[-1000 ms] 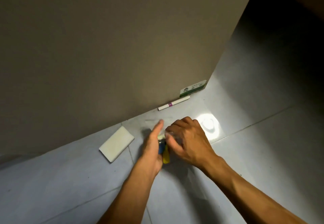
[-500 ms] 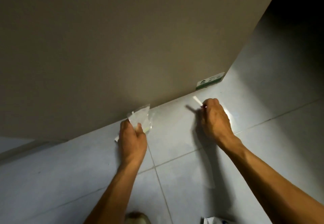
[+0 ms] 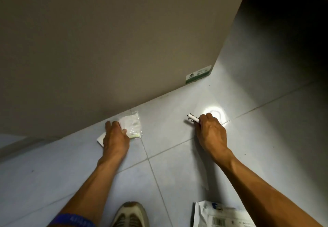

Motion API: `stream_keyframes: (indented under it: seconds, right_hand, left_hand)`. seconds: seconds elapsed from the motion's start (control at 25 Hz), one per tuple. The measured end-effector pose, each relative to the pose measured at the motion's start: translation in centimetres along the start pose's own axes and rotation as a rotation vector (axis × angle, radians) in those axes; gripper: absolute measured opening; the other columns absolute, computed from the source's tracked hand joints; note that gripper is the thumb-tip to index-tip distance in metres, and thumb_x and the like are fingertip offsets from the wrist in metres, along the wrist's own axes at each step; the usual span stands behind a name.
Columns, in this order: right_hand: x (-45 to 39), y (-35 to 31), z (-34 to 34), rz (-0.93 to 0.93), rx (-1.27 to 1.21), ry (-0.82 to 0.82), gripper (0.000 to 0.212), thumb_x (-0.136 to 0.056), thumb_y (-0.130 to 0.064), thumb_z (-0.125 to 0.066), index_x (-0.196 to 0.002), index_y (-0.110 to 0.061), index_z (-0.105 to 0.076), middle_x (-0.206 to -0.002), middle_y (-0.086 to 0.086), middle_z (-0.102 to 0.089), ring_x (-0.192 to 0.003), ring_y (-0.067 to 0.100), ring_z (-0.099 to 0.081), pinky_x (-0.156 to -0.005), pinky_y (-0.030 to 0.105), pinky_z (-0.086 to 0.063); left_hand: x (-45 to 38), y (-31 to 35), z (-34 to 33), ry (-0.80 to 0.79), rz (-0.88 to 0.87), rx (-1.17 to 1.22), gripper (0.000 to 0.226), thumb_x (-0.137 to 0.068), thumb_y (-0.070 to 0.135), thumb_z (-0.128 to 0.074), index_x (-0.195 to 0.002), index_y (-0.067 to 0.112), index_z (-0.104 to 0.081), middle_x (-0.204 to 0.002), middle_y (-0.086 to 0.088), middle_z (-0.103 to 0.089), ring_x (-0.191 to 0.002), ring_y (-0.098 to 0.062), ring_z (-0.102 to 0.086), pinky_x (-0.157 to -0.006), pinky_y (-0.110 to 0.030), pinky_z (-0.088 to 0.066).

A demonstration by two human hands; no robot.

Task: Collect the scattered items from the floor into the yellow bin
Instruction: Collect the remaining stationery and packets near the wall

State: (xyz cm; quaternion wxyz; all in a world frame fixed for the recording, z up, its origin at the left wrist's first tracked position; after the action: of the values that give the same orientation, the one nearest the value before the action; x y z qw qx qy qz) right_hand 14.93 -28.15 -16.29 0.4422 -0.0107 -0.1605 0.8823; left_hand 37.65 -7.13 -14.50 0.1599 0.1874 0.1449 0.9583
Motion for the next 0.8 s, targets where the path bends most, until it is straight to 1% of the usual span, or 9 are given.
stream_keyframes:
  seconds: [0.12, 0.24, 0.32, 0.4, 0.48, 0.52, 0.56, 0.64, 0.8]
  right_hand:
    - [1.8, 0.0, 0.1, -0.039, -0.064, -0.083, 0.015, -0.1, -0.022, -0.046, -0.096, -0.008, -0.051, -0.094, 0.009, -0.054, -0.08, 0.03, -0.054, -0.058, 0.034, -0.036]
    - [6.1, 1.4, 2.8, -0.2, -0.468, -0.14, 0.023, -0.096, -0.032, -0.056, -0.079, -0.018, -0.048, -0.074, 0.0, -0.056, -0.064, 0.019, -0.05, -0.052, 0.03, -0.033]
    - [10.0, 3.6, 5.7, -0.33, -0.631, -0.087, 0.027, -0.091, -0.03, -0.064, -0.072, -0.017, -0.05, -0.066, -0.002, -0.058, -0.055, 0.009, -0.046, -0.05, 0.025, -0.035]
    - [15.7, 6.2, 9.9, -0.438, -0.778, 0.01, 0.027, -0.085, -0.029, -0.07, -0.069, -0.014, -0.053, -0.066, 0.001, -0.062, -0.05, 0.004, -0.044, -0.051, 0.024, -0.038]
    - [22.0, 9.0, 15.0, -0.545, -0.965, 0.164, 0.011, -0.083, -0.024, -0.072, -0.077, -0.019, -0.064, -0.068, 0.0, -0.066, -0.049, 0.004, -0.045, -0.049, 0.025, -0.039]
    - [25.3, 10.7, 17.4, -0.614, -1.056, 0.268, 0.004, -0.085, -0.02, -0.069, -0.084, -0.023, -0.069, -0.068, 0.0, -0.067, -0.048, 0.004, -0.045, -0.046, 0.023, -0.038]
    - [29.2, 12.8, 19.8, -0.683, -1.122, 0.386, 0.011, -0.087, -0.016, -0.066, -0.088, -0.026, -0.071, -0.067, 0.001, -0.067, -0.046, 0.005, -0.044, -0.043, 0.021, -0.037]
    - [36.0, 16.4, 23.3, -0.786, -1.206, 0.599, 0.018, -0.09, -0.009, -0.06, -0.089, -0.023, -0.072, -0.063, 0.0, -0.063, -0.044, 0.005, -0.042, -0.039, 0.019, -0.034]
    - [50.2, 23.2, 28.3, -1.007, -1.147, 0.925, 0.017, -0.092, -0.011, -0.057, -0.084, -0.019, -0.069, -0.061, 0.001, -0.059, -0.045, 0.008, -0.043, -0.041, 0.024, -0.033]
  left_hand:
    - [1.5, 0.3, -0.9, -0.156, 0.048, -0.03, 0.025, -0.099, 0.016, -0.05, -0.12, 0.001, -0.048, -0.13, -0.018, -0.038, -0.105, -0.04, -0.057, -0.097, -0.041, -0.042]
    - [5.0, 3.0, -1.8, -0.186, -0.01, 0.005, 0.021, -0.099, 0.018, -0.051, -0.115, 0.004, -0.051, -0.126, -0.013, -0.038, -0.102, -0.036, -0.059, -0.095, -0.039, -0.043]
    - [8.0, 6.0, -2.6, -0.191, -0.003, 0.1, 0.024, -0.099, 0.021, -0.05, -0.117, 0.005, -0.052, -0.126, -0.011, -0.04, -0.104, -0.033, -0.058, -0.089, -0.036, -0.043]
    - [12.6, 10.3, -2.6, -0.24, -0.035, 0.285, 0.025, -0.098, 0.021, -0.05, -0.114, 0.003, -0.056, -0.124, -0.012, -0.049, -0.102, -0.033, -0.059, -0.086, -0.033, -0.045]
    - [19.3, 16.0, -2.3, -0.379, -0.122, 0.481, 0.023, -0.093, 0.02, -0.053, -0.108, 0.004, -0.061, -0.113, -0.012, -0.061, -0.099, -0.031, -0.062, -0.087, -0.037, -0.052]
    - [23.3, 18.9, -2.3, -0.463, -0.16, 0.565, 0.019, -0.091, 0.02, -0.055, -0.103, 0.007, -0.064, -0.101, -0.007, -0.067, -0.091, -0.026, -0.066, -0.081, -0.034, -0.055]
    - [28.2, 21.7, -2.7, -0.565, -0.192, 0.65, 0.011, -0.089, 0.018, -0.058, -0.095, 0.011, -0.064, -0.085, -0.001, -0.07, -0.077, -0.018, -0.069, -0.068, -0.027, -0.056]
    - [37.7, 26.4, -3.6, -0.794, -0.227, 0.765, 0.005, -0.089, 0.016, -0.062, -0.084, 0.014, -0.062, -0.065, 0.009, -0.067, -0.053, -0.007, -0.062, -0.048, -0.019, -0.047]
    - [56.8, 31.9, -6.4, -1.233, -0.245, 0.793, 0.011, -0.088, 0.011, -0.065, -0.099, 0.011, -0.065, -0.077, -0.002, -0.07, -0.052, -0.01, -0.06, -0.045, -0.02, -0.045]
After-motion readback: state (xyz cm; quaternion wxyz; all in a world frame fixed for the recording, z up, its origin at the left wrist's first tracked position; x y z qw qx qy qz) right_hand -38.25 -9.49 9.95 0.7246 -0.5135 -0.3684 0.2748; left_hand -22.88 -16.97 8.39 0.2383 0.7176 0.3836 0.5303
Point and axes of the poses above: each hand's wrist, its own x-axis away from the middle knuckle, its own z-axis out of the back of the hand, y = z × x, the point moved 6 cm from there along -x, towards the middle knuckle
